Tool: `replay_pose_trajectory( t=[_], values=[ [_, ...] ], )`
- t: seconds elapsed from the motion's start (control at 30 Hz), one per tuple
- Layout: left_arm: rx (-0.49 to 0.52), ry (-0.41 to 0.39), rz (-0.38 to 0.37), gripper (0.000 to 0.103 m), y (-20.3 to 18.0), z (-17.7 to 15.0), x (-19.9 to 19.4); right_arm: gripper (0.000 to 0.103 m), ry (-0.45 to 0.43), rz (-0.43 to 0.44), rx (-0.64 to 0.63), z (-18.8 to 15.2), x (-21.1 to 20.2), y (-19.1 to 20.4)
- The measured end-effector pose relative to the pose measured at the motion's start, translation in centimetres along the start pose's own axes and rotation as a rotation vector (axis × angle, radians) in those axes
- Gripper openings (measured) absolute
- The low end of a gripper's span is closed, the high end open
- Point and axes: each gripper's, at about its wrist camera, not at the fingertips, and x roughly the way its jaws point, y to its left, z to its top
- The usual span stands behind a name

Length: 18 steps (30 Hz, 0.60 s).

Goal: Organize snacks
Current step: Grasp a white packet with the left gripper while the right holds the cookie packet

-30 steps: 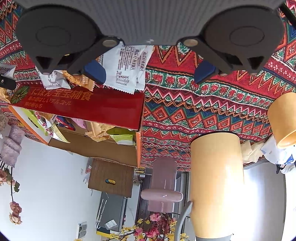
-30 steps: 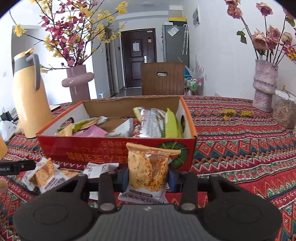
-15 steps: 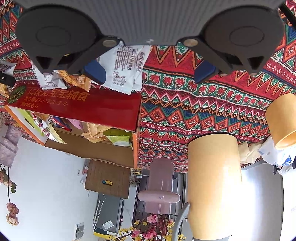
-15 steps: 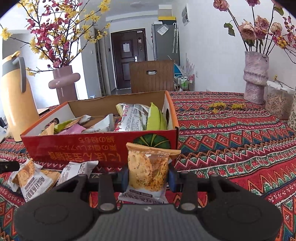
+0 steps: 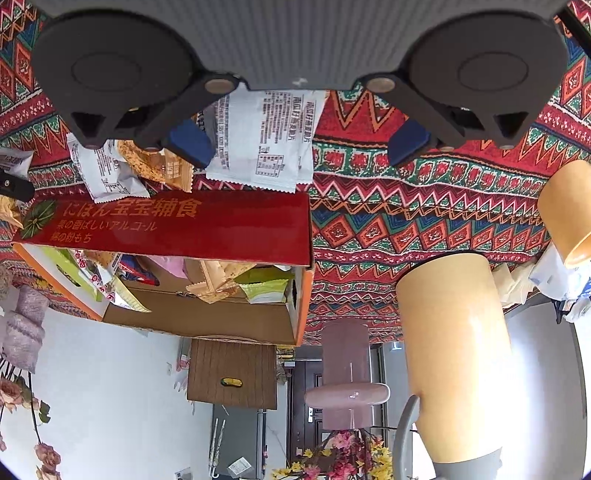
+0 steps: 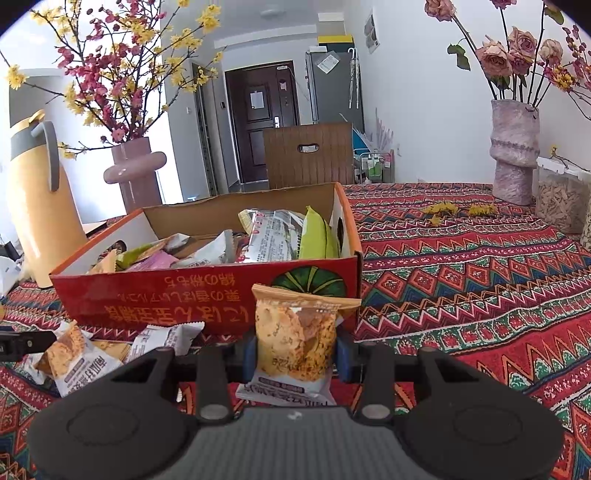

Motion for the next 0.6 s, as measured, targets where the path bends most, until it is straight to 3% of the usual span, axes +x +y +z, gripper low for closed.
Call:
replay_pose_trajectory(
  t=[0.13,0.23,0.3,0.33,0.4,0.6],
  values=[
    [0.02,0.037,0.005,0.103,-0.8,0.1,0.9,0.04,-0.006,0.014,0.005,0.0,-0.2,-0.1],
    [0.013,0.059,-0.008,0.094,-0.9,0.3,1.3,0.04,-0.011,0.022,0.003,0.0,-0.3,0.0],
    [0.011,0.076,-0.032,0.076,-1.0,0.4,1.5,0.04,-0.012,0.028,0.005,-0.1,-0.3,-0.1],
    [0.005,0.087,-0.043,0.072,-0.9,0.4,1.7,0.04,-0.012,0.032,0.008,-0.1,-0.4,-0.2],
    [-0.005,0.113,-0.061,0.052,-0.8,0.4,2.2,0.04,-0.012,0.035,0.01,-0.1,-0.4,-0.2],
    [-0.028,0.094,-0.076,0.047,-0.5,0.2,1.6,0.04,-0.015,0.037,0.008,-0.1,-0.5,-0.1]
  ],
)
